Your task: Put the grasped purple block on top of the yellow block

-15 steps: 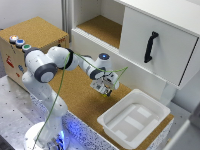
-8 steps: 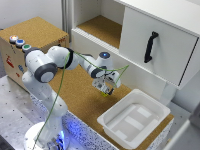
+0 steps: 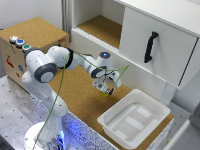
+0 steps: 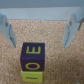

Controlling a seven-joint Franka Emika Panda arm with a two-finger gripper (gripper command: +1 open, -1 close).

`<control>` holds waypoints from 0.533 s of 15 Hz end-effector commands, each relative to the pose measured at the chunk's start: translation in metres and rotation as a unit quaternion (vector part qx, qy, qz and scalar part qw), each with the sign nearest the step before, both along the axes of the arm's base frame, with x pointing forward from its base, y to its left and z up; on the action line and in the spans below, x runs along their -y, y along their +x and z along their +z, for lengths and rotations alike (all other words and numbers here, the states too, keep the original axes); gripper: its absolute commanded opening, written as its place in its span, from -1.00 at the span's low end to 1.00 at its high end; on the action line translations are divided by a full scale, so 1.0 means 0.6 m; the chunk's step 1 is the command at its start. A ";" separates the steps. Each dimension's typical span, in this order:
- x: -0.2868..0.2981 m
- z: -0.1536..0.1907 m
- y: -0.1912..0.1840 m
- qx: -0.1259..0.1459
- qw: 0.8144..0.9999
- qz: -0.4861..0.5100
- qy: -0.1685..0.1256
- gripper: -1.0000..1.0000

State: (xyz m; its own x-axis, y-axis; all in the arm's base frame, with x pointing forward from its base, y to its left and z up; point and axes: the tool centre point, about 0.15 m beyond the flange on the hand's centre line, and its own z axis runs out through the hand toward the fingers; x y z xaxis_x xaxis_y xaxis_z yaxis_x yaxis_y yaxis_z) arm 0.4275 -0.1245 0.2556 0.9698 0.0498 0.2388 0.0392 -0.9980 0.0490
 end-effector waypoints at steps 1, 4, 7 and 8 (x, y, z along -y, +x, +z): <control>-0.010 0.049 -0.018 0.016 1.000 0.024 0.004 1.00; -0.007 0.107 -0.046 0.010 0.999 0.039 -0.002 1.00; 0.035 0.151 -0.073 0.012 1.000 0.019 -0.011 1.00; 0.051 0.158 -0.080 0.009 1.000 0.016 -0.022 1.00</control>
State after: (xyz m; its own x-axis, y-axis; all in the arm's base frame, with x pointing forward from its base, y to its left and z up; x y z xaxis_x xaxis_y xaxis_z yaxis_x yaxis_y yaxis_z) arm 0.4152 -0.1245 0.2999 0.9578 0.0871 0.2738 0.0730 -0.9955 0.0612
